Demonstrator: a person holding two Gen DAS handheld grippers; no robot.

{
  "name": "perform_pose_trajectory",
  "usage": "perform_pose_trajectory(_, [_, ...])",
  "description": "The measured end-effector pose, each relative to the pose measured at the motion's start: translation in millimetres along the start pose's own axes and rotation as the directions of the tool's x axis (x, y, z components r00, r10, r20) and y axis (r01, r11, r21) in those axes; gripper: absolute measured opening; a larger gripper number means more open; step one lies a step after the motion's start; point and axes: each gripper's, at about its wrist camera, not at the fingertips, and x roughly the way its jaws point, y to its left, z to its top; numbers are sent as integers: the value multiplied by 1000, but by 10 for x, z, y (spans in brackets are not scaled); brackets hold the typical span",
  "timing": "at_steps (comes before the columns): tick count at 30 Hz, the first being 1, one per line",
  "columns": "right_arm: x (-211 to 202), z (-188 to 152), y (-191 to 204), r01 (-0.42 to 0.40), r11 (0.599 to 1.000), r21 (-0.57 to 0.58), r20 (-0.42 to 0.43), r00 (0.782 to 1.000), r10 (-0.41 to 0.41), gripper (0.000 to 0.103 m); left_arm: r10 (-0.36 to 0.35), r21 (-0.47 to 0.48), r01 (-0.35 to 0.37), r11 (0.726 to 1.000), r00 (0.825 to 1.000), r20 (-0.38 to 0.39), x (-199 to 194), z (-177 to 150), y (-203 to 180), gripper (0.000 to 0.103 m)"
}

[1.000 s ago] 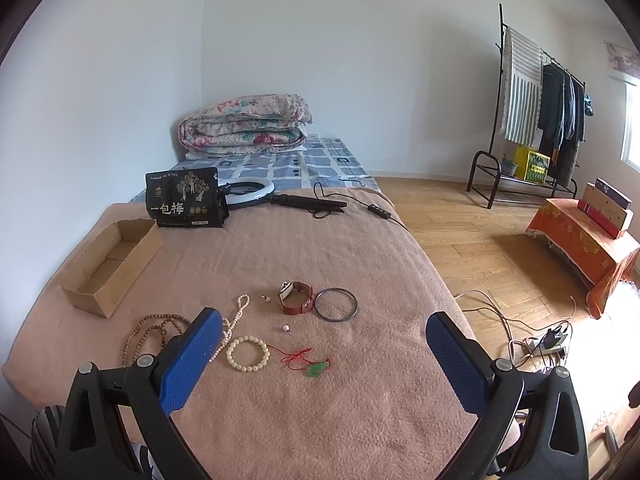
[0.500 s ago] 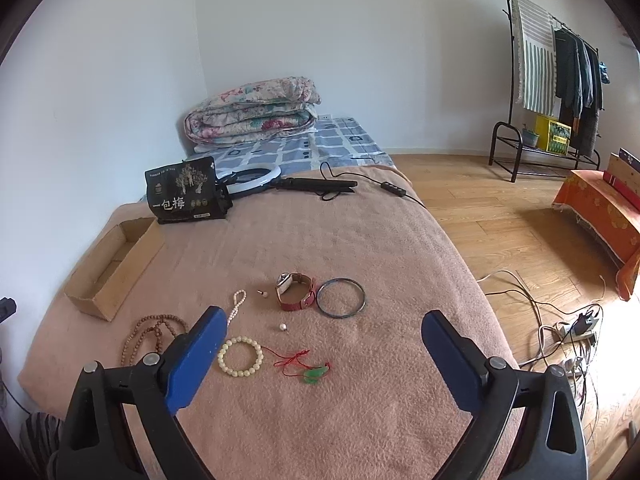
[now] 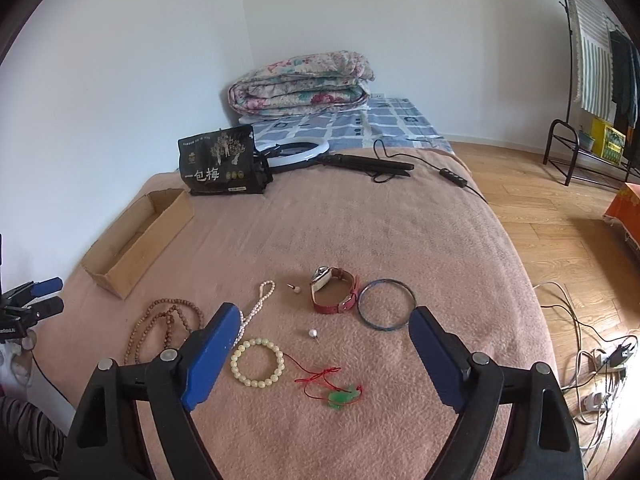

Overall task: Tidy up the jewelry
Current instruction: 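Lower the left gripper onto the brown bead necklace and close it while the right gripper approaches the watch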

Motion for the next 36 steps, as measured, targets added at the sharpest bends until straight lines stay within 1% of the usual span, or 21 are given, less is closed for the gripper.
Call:
perform_pose_trajectory(2, [135,11,8,-37,999,-8,-22,999,37,83,-9,26,9,1000,1000,-15,126,-3,-63,90])
perform_pose_trajectory(4, [288,17,33,-73,997,-19,-46,996,73,80,-11,47,13,999,1000,-28,243,-9,-108,90])
perform_pose_trajectory(7, [525,26,77,-111,993,-34,-87,990,108,77,-30,50,34,998,997,-64,429,-12,-133,90])
perform_pose_trajectory(12, [860,66,112,-112,992,-66,-140,985,102,76,-52,13,54,998,991,-124,711,-44,-112,90])
perform_pose_trajectory(14, [953,79,114,-134,989,-67,-162,979,122,66,-59,-7,58,998,988,-146,813,-48,-101,90])
perform_pose_trajectory(16, [1032,85,122,-146,987,-73,-183,974,131,63,-56,-20,54,998,986,-156,899,-42,-98,90])
perform_pose_trajectory(18, [1111,84,148,-144,985,-95,-200,972,123,61,-57,-32,52,998,984,-168,997,-28,-92,90])
perform_pose_trajectory(23, [1206,89,171,-150,981,-122,-220,968,120,59,-52,-23,49,999,980,-190,1193,-7,-145,90])
perform_pose_trajectory(28, [1276,105,172,-160,979,-128,-229,965,128,57,-39,-48,30,998,980,-196,1350,55,-87,90])
perform_pose_trajectory(32, [1363,90,179,-164,978,-130,-250,960,128,50,-62,-72,48,996,974,-217,1483,93,-37,90])
perform_pose_trajectory(36, [1426,90,182,-168,977,-128,-261,957,130,49,-96,-93,76,993,967,-238,1576,96,-24,90])
